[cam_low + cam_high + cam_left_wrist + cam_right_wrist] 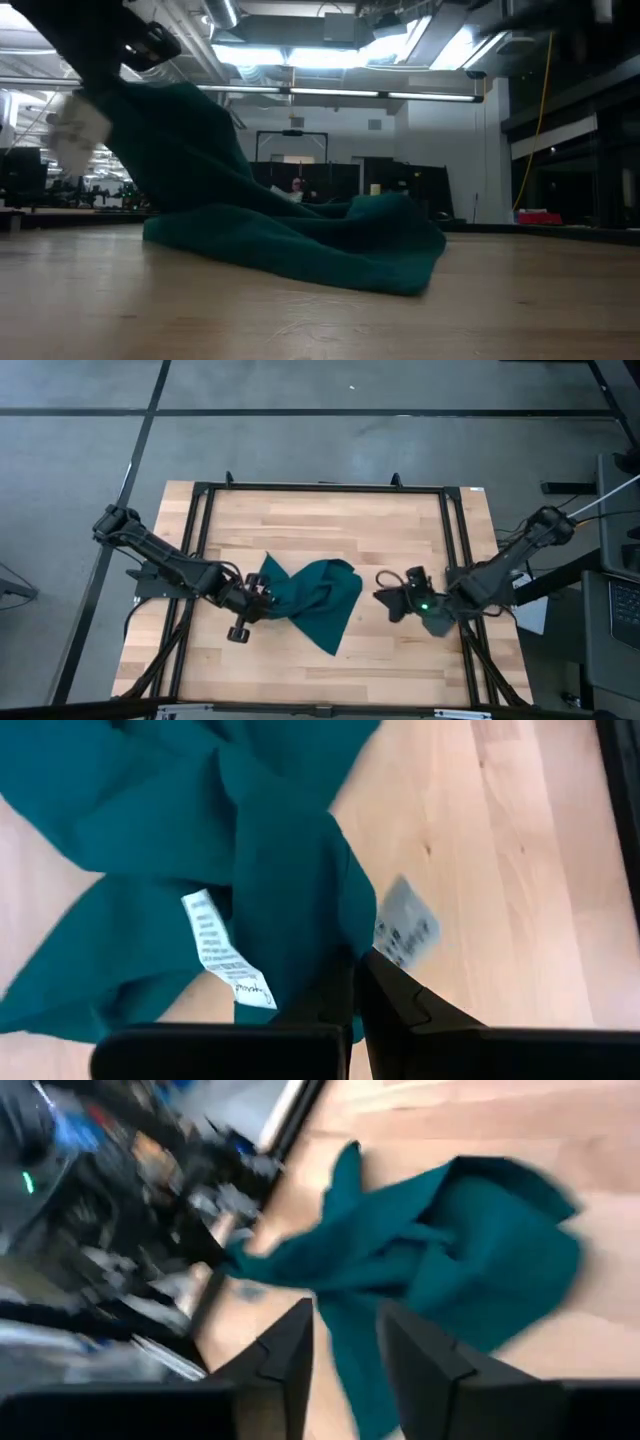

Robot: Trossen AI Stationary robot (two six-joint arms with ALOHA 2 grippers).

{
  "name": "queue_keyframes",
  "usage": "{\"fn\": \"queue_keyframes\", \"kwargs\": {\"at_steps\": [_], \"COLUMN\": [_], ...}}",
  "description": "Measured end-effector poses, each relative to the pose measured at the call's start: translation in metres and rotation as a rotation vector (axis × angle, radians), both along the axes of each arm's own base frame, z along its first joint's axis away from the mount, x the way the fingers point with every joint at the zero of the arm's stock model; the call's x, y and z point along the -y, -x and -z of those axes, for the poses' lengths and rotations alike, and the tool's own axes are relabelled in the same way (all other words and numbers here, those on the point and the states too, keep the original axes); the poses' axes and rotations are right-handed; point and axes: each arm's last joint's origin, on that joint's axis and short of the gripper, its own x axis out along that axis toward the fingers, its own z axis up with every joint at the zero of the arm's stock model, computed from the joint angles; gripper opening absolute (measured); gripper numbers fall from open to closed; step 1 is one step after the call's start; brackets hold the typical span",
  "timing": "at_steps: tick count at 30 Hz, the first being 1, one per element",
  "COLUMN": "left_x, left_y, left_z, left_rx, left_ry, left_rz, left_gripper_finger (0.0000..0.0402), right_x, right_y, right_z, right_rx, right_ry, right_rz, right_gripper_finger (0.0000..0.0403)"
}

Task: Fold microfiber towels
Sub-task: Fold the green towel

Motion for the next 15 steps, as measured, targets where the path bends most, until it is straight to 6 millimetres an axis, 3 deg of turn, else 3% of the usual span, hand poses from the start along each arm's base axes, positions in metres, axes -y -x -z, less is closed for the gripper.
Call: {"fn": "queue_keyframes", "kwargs": {"at_steps": [3, 6, 10, 15], "left_x": [0.000, 0.001, 0.001, 0.001], "left_y": [-0.001, -0.003, -0.004, -0.004], "left_z": [-0.001, -0.001, -0.002, -0.002], "left_rx": [0.021, 0.037, 0.053, 0.057], "left_ry": [-0.003, 0.003, -0.007, -0.005], "left_rz": [-0.011, -0.019, -0.029, -0.053], "left_gripper_finger": [0.0002, 0.0002, 0.0002, 0.0002], "right_x": [0.019, 0.042, 0.074, 0.107], "right_y": [-0.012, -0.025, -0.035, -0.034], "right_z": [0.021, 0.024, 0.023, 0.007], "right_rx": [0.088, 0.083, -0.145, -0.446], "right_ry": [-0.044, -0.002, 0.124, 0.341], "right_rz": [0.053, 0.025, -0.137, -0.337], "right_gripper_finger": [0.0154, 0.0182, 0.0194, 0.0175]}}
